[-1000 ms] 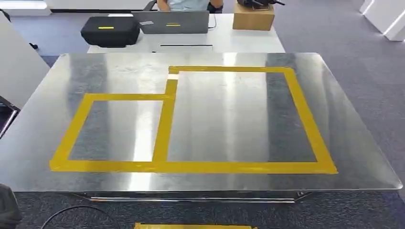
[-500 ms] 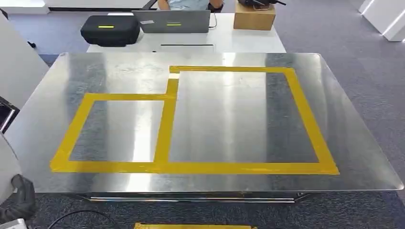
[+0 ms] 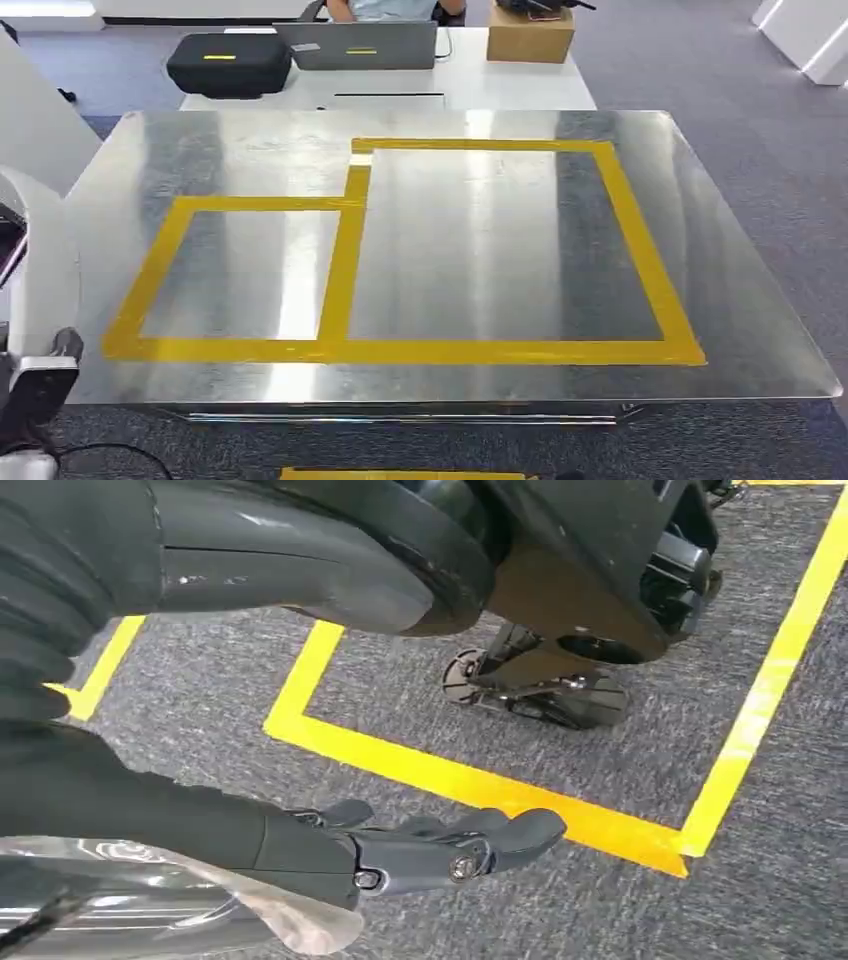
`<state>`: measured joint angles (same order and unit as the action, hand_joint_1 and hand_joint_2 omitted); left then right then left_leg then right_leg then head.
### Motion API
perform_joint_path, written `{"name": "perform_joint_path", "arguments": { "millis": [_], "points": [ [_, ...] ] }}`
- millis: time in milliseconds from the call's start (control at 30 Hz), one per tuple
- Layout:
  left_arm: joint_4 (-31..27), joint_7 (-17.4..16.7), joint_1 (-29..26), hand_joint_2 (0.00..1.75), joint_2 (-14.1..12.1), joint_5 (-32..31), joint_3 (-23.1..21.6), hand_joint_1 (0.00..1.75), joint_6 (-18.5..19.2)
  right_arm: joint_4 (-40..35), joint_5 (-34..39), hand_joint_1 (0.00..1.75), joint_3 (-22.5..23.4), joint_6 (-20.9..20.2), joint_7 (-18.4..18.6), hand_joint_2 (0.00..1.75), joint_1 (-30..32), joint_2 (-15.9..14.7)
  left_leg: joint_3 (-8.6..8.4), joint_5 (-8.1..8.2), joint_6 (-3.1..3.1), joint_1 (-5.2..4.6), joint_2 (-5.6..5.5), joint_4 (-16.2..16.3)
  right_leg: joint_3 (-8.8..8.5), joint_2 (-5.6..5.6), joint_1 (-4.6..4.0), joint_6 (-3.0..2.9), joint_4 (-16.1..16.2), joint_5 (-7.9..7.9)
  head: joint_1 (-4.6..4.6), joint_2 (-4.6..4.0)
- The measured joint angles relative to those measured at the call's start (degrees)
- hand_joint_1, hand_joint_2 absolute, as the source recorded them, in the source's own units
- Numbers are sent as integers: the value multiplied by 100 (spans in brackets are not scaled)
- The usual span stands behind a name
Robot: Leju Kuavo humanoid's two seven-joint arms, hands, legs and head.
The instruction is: Take the parts from the cabinet and place them on the table.
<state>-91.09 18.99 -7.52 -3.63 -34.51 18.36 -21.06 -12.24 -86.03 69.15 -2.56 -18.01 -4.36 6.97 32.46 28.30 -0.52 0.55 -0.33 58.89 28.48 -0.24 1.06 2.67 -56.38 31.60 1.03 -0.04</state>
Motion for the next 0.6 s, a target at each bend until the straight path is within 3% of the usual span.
{"name": "perform_joint_path", "arguments": {
  "millis": [67,167,267,600],
  "points": [
    [415,-220,257,175,-202,185,-6,175,444,0,-22,0,-45,-4,35,175,-42,-13,1,0,0,1,1,0,-11,3,0,-1,-1,0,4,0],
    [977,-531,644,175,-482,214,-44,175,753,2,-39,0,-109,-24,63,175,-69,-39,1,-5,3,0,1,0,-17,7,0,-1,-2,0,0,0],
    [1309,-612,861,175,-682,212,-116,175,792,2,-39,0,-138,-26,66,175,-71,-57,3,-7,0,-1,3,0,-66,13,1,0,-4,-3,2,0],
    [1662,-655,1032,175,-881,212,-203,175,808,4,-39,0,-188,-26,66,175,-73,-68,3,-6,1,-1,6,1,-55,13,1,0,-4,-2,2,0]
  ]
}}
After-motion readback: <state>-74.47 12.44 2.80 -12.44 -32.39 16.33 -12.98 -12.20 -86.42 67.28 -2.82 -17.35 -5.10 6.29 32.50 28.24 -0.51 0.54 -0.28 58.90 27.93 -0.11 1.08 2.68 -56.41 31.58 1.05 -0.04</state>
